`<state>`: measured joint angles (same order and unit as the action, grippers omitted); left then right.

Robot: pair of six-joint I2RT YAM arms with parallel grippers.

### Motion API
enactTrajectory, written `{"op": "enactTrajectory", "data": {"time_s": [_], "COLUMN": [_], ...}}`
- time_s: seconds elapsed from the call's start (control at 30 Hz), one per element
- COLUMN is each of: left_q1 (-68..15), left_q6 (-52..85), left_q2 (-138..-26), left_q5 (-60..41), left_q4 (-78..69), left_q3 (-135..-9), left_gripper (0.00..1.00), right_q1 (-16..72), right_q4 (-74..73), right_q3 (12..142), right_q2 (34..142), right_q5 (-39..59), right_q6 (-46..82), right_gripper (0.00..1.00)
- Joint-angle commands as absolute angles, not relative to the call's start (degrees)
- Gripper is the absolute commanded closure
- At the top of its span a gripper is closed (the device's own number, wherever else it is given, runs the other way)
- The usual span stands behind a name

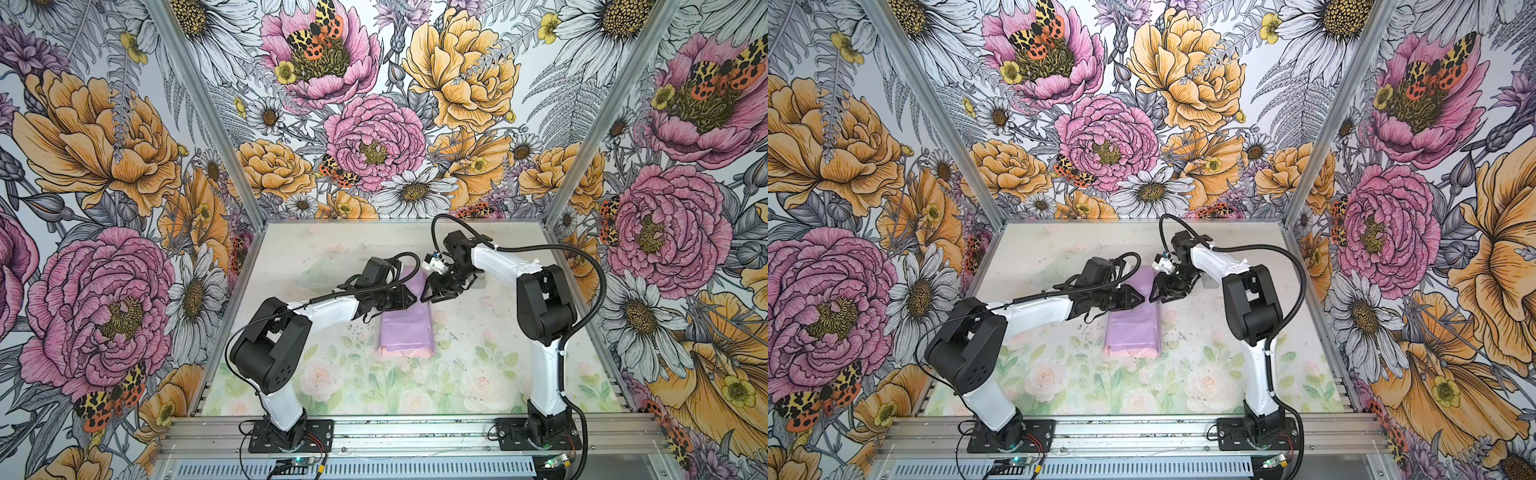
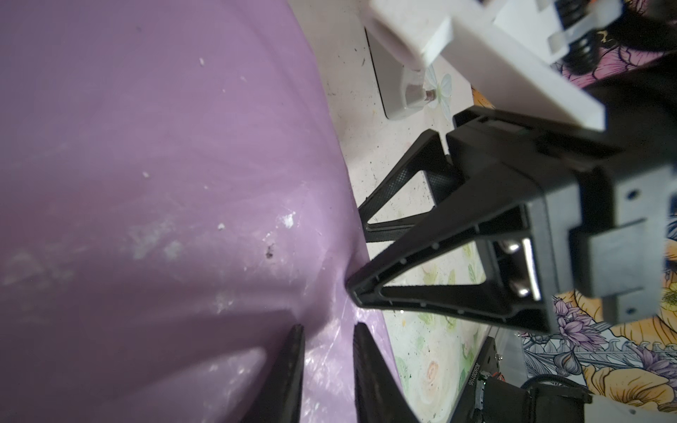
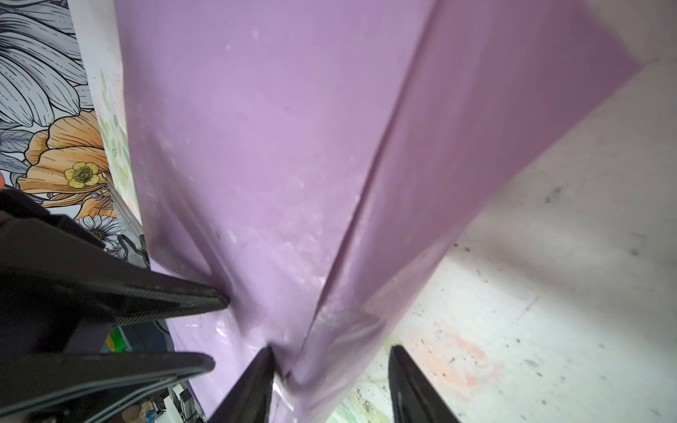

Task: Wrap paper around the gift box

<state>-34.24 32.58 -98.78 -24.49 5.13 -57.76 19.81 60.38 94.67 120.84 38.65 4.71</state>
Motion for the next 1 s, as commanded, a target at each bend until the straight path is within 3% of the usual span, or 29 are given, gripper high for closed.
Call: {"op": "enactTrajectory", "data": {"time_s": [0.0,0.97], "left_q1": [-34.89,-35.11], "left_q6": [31.63,31.64], "left_q2": [-99.68,-99.69], "left_q5": [-23.25,-22.96], "left_q4": [8.92,9.23], "left_q3": [-56.85,-57.22], "left_gripper": [0.74,0.74], "right_q1": [19.42,19.10], "right_q4": [58.54,58.18], "right_q3": [94.05,90.00], "right_q2": [119.24,114.19], "right_q5": [33.84,35.32], "right_q6": [4.08,3.43], "right_gripper": [0.47,0.45]}}
